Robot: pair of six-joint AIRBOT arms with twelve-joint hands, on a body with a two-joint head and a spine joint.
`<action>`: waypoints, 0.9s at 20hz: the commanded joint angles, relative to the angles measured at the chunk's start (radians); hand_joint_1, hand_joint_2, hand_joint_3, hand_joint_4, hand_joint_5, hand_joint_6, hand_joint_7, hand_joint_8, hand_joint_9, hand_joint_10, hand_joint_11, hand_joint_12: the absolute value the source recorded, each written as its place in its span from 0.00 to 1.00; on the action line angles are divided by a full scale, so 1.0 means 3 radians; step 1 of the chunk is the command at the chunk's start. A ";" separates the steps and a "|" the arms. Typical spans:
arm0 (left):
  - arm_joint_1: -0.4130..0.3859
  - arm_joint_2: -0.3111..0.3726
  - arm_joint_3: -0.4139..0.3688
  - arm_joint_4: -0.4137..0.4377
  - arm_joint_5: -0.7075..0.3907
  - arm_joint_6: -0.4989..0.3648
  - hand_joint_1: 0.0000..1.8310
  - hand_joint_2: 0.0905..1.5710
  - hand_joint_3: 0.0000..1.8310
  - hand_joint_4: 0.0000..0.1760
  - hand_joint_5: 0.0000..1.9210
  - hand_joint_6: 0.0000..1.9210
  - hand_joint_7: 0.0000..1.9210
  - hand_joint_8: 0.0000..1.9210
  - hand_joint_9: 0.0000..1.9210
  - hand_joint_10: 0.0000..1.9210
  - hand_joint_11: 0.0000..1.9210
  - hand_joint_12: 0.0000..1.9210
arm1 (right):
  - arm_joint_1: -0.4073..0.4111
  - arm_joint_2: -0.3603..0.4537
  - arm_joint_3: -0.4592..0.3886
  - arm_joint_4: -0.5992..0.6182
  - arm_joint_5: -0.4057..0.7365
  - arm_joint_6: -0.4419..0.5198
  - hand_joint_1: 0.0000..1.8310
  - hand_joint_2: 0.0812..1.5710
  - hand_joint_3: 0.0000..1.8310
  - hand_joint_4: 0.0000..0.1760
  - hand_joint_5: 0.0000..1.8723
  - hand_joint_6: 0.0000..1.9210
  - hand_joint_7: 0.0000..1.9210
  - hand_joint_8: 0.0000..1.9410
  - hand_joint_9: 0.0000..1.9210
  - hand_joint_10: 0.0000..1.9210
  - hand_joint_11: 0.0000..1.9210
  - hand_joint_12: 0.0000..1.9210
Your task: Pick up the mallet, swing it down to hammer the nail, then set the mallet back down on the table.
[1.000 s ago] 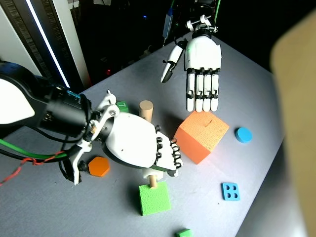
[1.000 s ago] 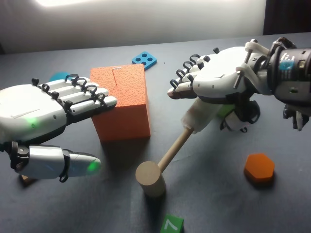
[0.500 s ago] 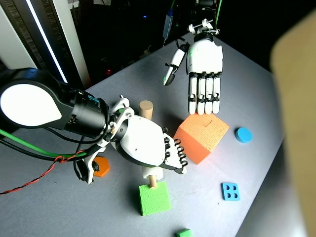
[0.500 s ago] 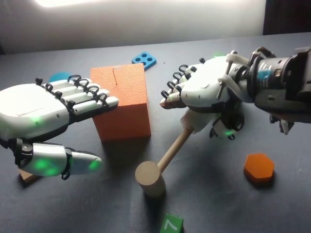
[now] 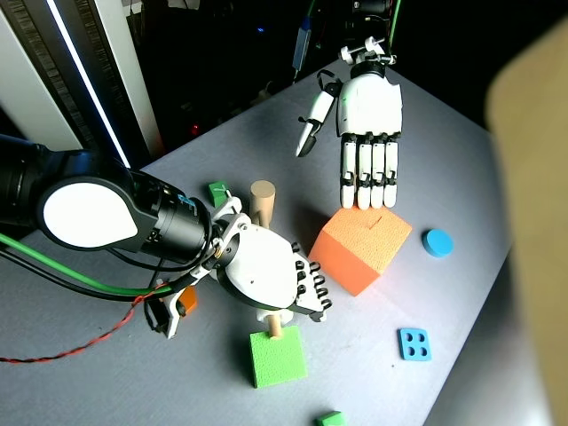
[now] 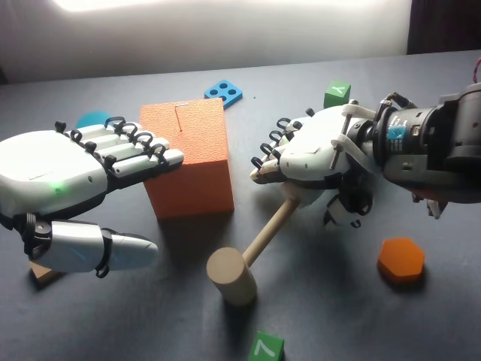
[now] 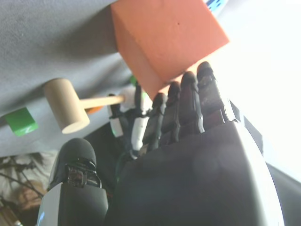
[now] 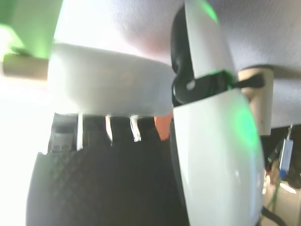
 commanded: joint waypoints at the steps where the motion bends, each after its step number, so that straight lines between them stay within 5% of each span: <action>1: -0.0023 -0.0003 -0.0004 -0.0049 -0.0294 -0.0013 0.00 0.75 0.00 0.00 0.01 0.00 0.01 0.01 0.01 0.00 0.00 0.00 | 0.0000 -0.0006 0.0030 -0.0050 0.0215 -0.0018 0.65 0.62 0.00 0.00 0.11 0.00 0.10 0.00 0.07 0.00 0.00 0.22; 10: 0.0000 0.0001 0.0005 0.0101 -0.0243 -0.0162 0.00 0.75 0.00 0.00 0.01 0.00 0.01 0.00 0.00 0.00 0.00 0.00 | 0.0000 -0.0098 0.0116 -0.0050 0.0220 -0.0050 0.65 0.62 0.00 0.00 0.12 0.01 0.13 0.00 0.12 0.01 0.00 0.37; 18: 0.0000 0.0000 -0.0006 0.0150 -0.0234 -0.0220 0.00 0.76 0.00 0.00 0.03 0.00 0.03 0.00 0.02 0.00 0.01 0.00 | -0.0032 -0.0113 0.0117 -0.0050 0.0221 -0.0059 0.64 0.64 0.00 0.00 0.12 0.00 0.12 0.00 0.10 0.00 0.00 0.39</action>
